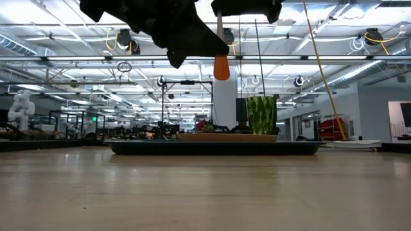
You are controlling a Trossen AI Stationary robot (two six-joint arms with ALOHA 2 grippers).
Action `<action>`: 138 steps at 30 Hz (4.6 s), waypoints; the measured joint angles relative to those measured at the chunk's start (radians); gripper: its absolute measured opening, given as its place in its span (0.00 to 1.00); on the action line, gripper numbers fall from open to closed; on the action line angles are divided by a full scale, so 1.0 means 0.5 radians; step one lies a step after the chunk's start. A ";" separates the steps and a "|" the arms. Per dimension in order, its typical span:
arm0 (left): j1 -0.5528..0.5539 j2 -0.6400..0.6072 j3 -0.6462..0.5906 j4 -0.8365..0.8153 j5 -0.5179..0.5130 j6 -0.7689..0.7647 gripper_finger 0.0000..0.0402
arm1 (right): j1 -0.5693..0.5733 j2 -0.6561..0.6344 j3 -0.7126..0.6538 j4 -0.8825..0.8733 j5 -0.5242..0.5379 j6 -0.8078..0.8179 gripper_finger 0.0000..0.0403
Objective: Pick and place plate/cup/fork/spoon on tray
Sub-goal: Put the orange fork on the black tray to the left of the orange plate
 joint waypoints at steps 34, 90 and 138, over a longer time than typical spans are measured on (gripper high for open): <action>-0.121 -0.070 0.002 0.234 -0.705 -0.251 0.45 | -0.008 0.000 -0.087 -0.169 0.497 0.050 0.00; 0.028 -0.198 0.001 0.347 -1.176 0.183 0.01 | -0.009 -0.362 -0.564 0.374 0.528 -0.079 0.28; 1.234 0.047 -0.975 1.254 -0.210 -1.404 0.06 | 0.217 -0.848 -0.564 -0.108 0.210 0.105 0.29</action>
